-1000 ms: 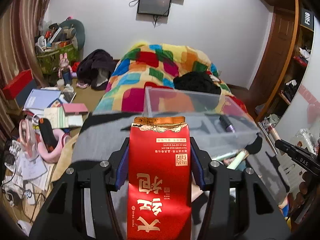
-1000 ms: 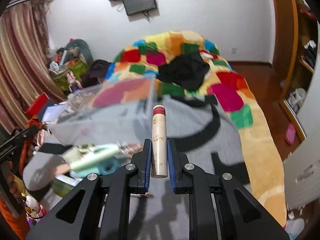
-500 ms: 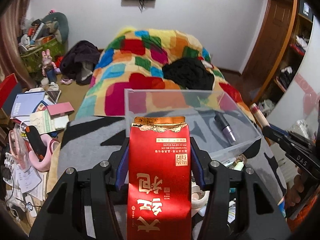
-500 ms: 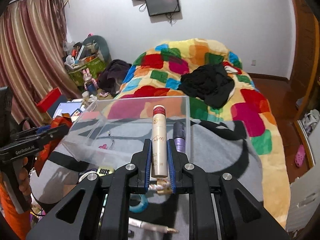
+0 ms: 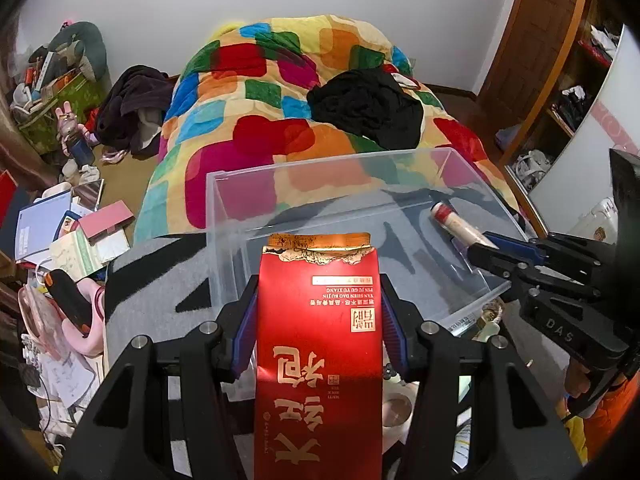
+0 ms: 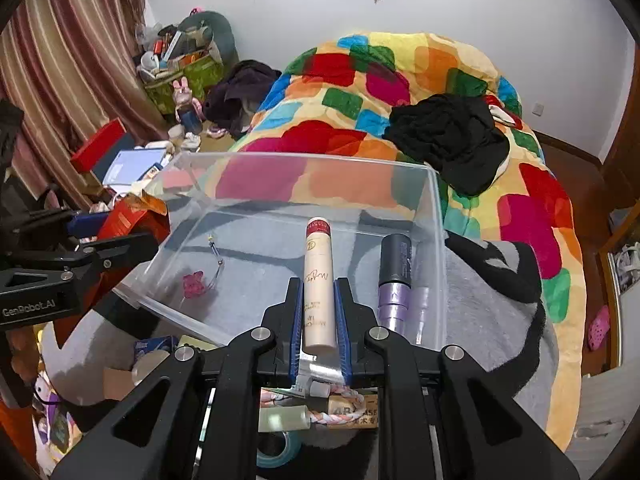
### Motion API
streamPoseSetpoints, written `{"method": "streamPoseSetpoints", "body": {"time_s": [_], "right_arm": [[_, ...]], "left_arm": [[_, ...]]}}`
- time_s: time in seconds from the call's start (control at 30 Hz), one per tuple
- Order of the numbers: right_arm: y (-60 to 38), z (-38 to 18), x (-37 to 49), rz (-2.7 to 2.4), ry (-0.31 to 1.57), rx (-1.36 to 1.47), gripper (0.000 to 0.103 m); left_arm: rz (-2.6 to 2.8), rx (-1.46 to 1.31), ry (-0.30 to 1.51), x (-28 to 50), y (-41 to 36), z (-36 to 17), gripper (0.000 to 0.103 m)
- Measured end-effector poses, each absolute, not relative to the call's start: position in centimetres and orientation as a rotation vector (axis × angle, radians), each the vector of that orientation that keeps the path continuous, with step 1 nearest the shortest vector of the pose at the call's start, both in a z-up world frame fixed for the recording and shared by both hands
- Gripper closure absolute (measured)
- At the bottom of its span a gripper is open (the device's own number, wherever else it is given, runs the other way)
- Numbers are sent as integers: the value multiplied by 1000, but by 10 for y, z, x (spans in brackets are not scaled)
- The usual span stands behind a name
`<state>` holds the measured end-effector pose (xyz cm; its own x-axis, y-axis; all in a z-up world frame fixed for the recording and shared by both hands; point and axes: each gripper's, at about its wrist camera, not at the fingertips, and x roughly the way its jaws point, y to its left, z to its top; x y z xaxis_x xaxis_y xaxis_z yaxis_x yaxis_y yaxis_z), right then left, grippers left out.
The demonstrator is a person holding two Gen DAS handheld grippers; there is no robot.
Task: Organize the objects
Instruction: 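Lower the red packet into the clear box with the left gripper while the right sets the beige tube inside, then grasp the white tape roll with the left gripper while the right grasps the green glass bottle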
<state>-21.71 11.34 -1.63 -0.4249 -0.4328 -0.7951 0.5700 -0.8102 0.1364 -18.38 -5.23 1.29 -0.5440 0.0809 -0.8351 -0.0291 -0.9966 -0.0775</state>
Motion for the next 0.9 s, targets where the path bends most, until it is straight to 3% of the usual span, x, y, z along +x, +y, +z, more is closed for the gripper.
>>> {"method": "streamPoseSetpoints", "body": {"time_s": [0.57, 0.7, 0.8, 0.9], "right_arm": [[105, -12, -207, -2194, 259, 1184, 89], [111, -4, -197, -2211, 262, 1145, 77], [119, 4, -189, -2237, 245, 1102, 64], [131, 12, -180, -2254, 212, 1073, 58]], "left_arm": [[2761, -1340, -44, -162, -43, 37, 47], [2809, -1260, -32, -144, -41, 47, 37], [2827, -1226, -15, -133, -38, 48, 36], [2838, -1208, 9, -122, -34, 45, 33]]}}
